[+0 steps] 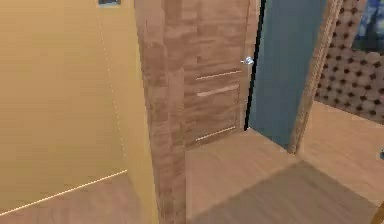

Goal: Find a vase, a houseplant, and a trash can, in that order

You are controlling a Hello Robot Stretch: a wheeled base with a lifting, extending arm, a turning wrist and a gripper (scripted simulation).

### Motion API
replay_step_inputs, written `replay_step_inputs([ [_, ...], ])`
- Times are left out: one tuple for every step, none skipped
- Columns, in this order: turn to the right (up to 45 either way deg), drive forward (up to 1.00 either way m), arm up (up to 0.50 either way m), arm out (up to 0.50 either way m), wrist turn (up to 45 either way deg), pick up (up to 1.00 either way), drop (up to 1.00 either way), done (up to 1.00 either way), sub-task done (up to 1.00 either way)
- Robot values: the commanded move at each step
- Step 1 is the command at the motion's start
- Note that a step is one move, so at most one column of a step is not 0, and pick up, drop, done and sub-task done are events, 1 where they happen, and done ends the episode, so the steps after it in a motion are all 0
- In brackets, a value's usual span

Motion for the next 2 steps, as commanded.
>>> replay_step_inputs([
  [-45.0,0.00,0.00,0.00,0.0,0.00,0.00,0.00,0.00],
  [-45.0,0.00,0.00,0.00,0.0,0.00,0.00,0.00,0.00],
])
